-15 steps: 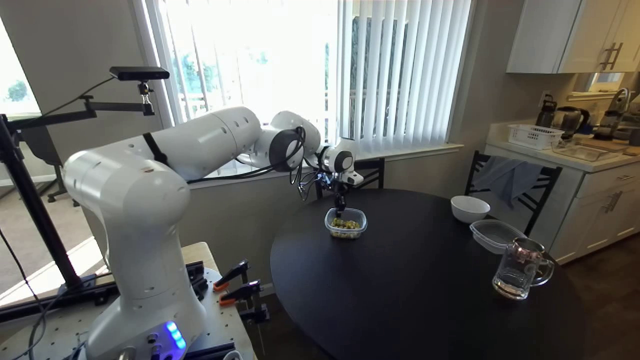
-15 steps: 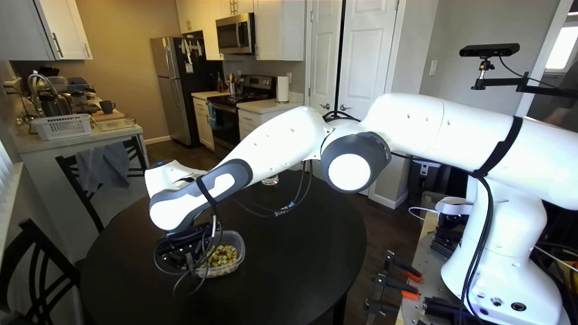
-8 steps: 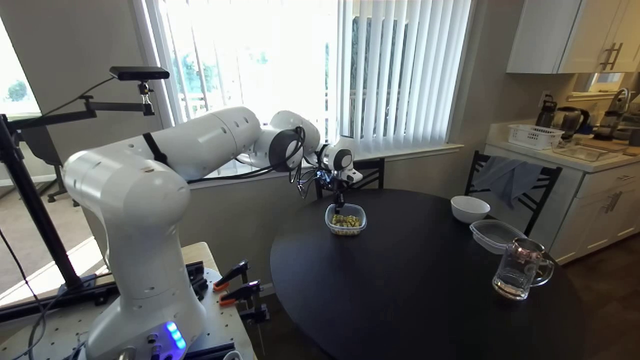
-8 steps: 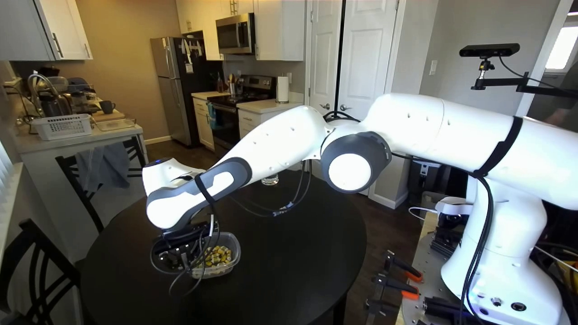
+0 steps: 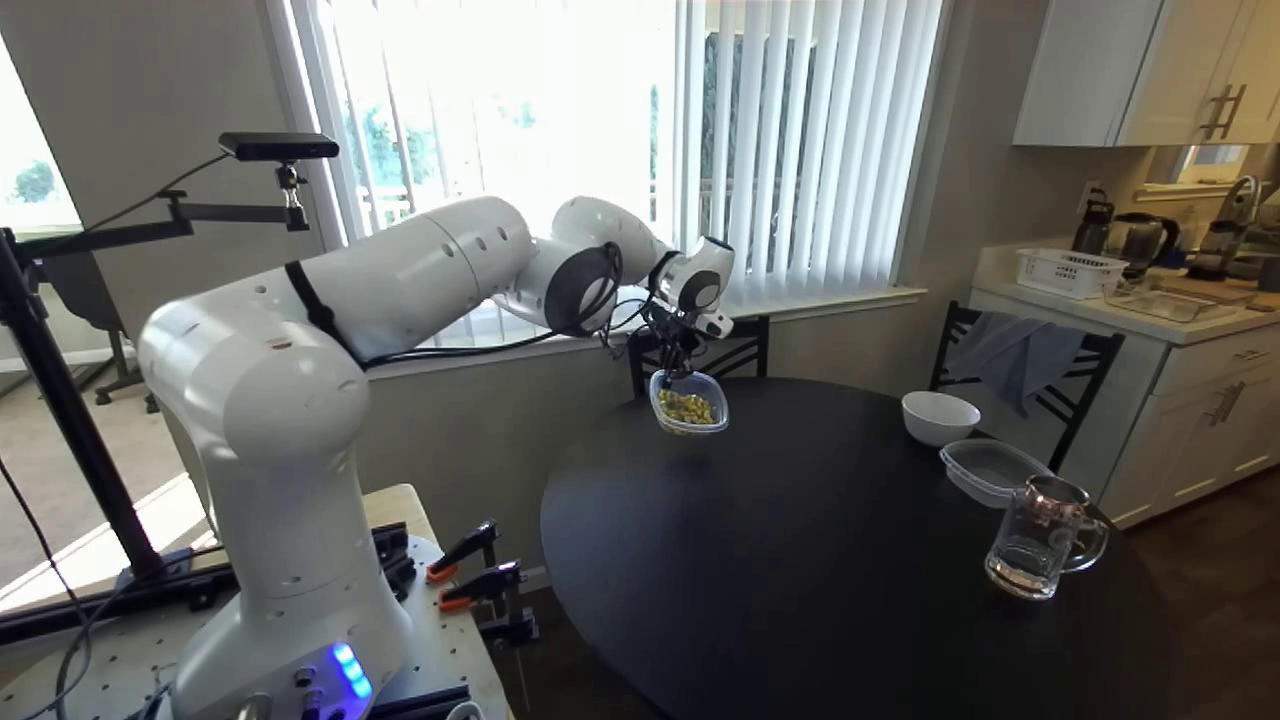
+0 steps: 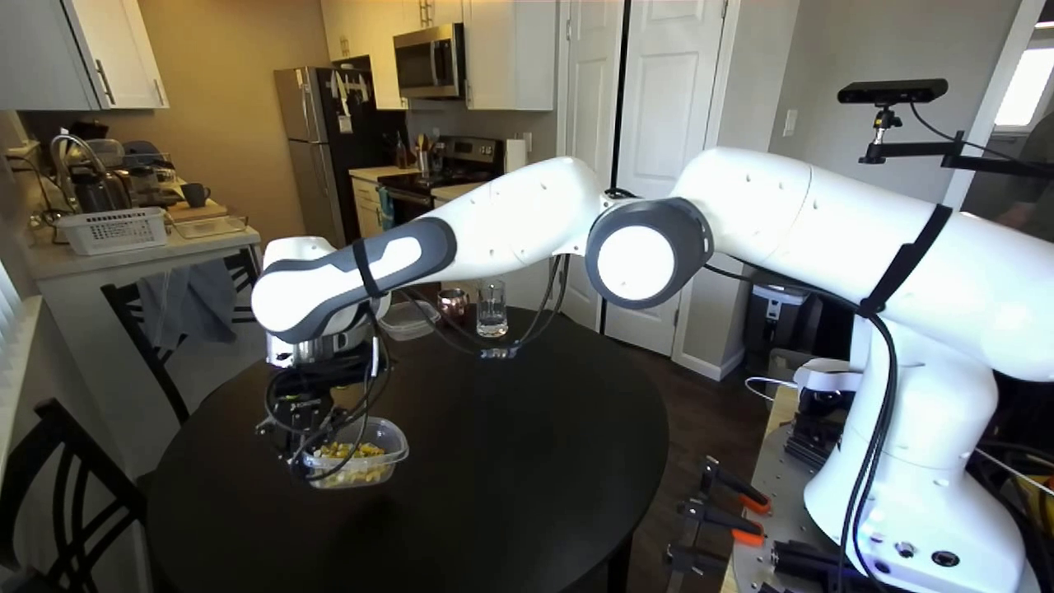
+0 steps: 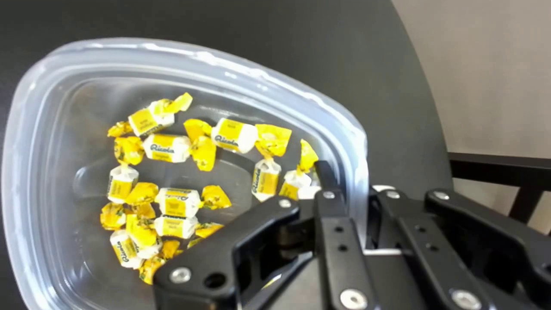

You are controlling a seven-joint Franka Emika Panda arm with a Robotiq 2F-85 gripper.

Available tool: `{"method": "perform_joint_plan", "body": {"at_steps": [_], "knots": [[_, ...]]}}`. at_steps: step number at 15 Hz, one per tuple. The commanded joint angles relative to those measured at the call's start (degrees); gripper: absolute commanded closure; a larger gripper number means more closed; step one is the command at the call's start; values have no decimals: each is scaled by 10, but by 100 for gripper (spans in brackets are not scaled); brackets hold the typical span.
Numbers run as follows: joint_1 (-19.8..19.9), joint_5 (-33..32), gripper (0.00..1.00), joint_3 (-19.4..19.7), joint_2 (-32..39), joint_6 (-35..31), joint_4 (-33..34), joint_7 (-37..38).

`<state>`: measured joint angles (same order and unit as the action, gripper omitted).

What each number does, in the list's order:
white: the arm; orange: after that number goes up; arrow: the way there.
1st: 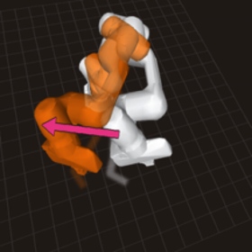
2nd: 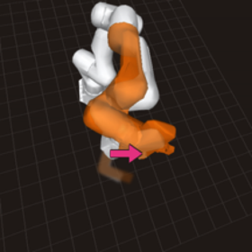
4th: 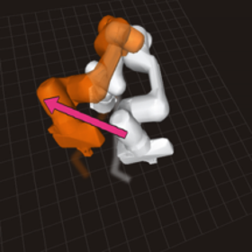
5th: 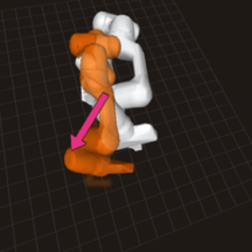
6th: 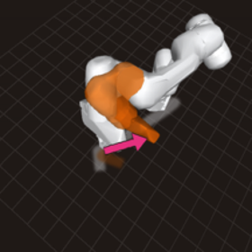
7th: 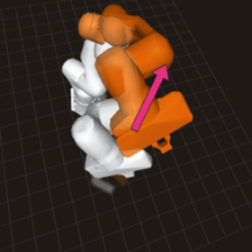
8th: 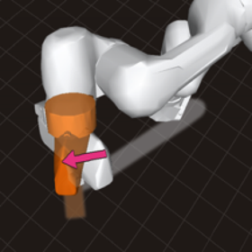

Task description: Pick up the clear lunch box with candy and pour all the candy onto the table

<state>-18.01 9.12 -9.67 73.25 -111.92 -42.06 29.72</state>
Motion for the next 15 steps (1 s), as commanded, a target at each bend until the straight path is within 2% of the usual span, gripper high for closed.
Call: {"method": "perform_joint_plan", "body": {"at_steps": [1,7,10,15], "knots": [[51,26,99,-45,-26,67,-12,-108],[116,32,99,-85,0,191,17,-261],[130,33,99,-103,7,247,19,-320],[136,34,99,-135,2,370,19,-376]]}}
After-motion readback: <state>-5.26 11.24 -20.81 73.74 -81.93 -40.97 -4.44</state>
